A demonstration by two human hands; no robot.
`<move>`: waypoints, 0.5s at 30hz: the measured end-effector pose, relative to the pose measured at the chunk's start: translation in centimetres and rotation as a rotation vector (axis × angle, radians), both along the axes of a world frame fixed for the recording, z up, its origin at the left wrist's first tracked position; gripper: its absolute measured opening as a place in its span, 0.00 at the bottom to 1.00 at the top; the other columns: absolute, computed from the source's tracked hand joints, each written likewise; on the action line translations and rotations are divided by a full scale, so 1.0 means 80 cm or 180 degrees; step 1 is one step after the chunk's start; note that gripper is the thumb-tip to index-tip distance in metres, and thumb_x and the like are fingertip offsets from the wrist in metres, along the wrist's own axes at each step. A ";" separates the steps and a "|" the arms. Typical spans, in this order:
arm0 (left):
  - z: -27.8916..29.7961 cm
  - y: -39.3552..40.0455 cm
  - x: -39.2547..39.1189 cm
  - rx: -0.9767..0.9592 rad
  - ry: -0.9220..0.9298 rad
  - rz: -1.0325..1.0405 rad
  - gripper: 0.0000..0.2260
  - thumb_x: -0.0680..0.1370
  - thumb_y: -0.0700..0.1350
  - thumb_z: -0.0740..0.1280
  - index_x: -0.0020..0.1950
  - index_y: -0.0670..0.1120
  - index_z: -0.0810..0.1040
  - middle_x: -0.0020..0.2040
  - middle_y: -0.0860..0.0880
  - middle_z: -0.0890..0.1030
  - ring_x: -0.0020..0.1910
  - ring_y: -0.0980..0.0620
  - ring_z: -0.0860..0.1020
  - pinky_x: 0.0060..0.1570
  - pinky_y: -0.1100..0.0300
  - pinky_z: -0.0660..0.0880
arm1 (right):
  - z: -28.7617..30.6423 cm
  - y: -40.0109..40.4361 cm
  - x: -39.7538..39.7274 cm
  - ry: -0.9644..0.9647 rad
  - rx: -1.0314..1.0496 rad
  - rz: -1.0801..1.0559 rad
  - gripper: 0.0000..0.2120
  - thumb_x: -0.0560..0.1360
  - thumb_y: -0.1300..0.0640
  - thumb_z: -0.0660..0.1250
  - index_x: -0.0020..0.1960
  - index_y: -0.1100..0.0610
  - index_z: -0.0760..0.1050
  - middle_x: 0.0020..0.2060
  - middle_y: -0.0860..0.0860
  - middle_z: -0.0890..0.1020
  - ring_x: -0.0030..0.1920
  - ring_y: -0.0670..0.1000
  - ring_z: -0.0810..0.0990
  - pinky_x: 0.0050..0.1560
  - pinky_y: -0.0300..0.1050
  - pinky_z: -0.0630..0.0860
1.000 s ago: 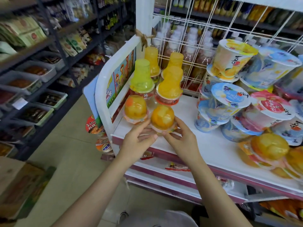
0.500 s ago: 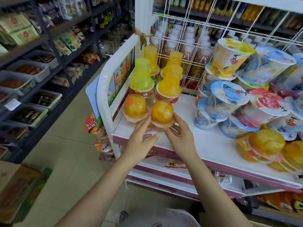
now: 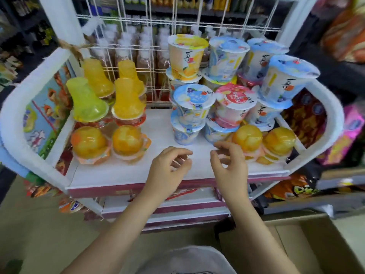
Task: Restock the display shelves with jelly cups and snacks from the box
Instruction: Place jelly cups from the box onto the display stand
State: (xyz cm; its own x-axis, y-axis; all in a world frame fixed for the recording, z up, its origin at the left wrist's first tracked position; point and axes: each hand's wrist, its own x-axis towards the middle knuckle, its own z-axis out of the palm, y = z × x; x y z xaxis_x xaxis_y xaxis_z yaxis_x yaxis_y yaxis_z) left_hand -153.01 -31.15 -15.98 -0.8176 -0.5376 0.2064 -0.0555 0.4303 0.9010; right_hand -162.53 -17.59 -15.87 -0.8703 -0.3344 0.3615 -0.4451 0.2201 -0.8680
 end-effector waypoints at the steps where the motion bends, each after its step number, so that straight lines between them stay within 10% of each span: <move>1: -0.001 0.012 -0.019 0.0151 -0.0097 -0.0166 0.10 0.77 0.39 0.71 0.56 0.49 0.82 0.52 0.53 0.80 0.48 0.59 0.79 0.46 0.71 0.73 | -0.001 0.020 -0.007 -0.0016 -0.0038 -0.0215 0.09 0.77 0.62 0.69 0.55 0.53 0.76 0.50 0.45 0.78 0.50 0.42 0.78 0.45 0.29 0.73; 9: -0.016 0.077 -0.121 0.0788 -0.0332 -0.1048 0.26 0.77 0.41 0.73 0.65 0.67 0.68 0.63 0.61 0.77 0.60 0.62 0.78 0.58 0.68 0.74 | -0.028 0.105 -0.048 -0.0543 0.0066 -0.0763 0.22 0.76 0.52 0.71 0.67 0.49 0.67 0.57 0.46 0.77 0.56 0.43 0.77 0.48 0.37 0.78; 15: -0.030 0.074 -0.149 0.0770 -0.0382 -0.1092 0.32 0.73 0.46 0.75 0.75 0.56 0.68 0.65 0.60 0.78 0.62 0.58 0.79 0.62 0.58 0.75 | -0.031 0.105 -0.069 -0.0779 0.0214 0.0028 0.38 0.76 0.50 0.72 0.80 0.49 0.56 0.61 0.37 0.78 0.59 0.36 0.78 0.59 0.32 0.75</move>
State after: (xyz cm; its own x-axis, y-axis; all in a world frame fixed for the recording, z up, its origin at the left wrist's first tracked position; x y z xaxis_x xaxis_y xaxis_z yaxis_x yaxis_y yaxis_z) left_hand -164.90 -25.21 -18.35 -0.9678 -0.2518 0.0005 -0.0565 0.2193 0.9740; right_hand -168.09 -9.20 -18.37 -0.9261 -0.3586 0.1170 -0.2256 0.2781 -0.9337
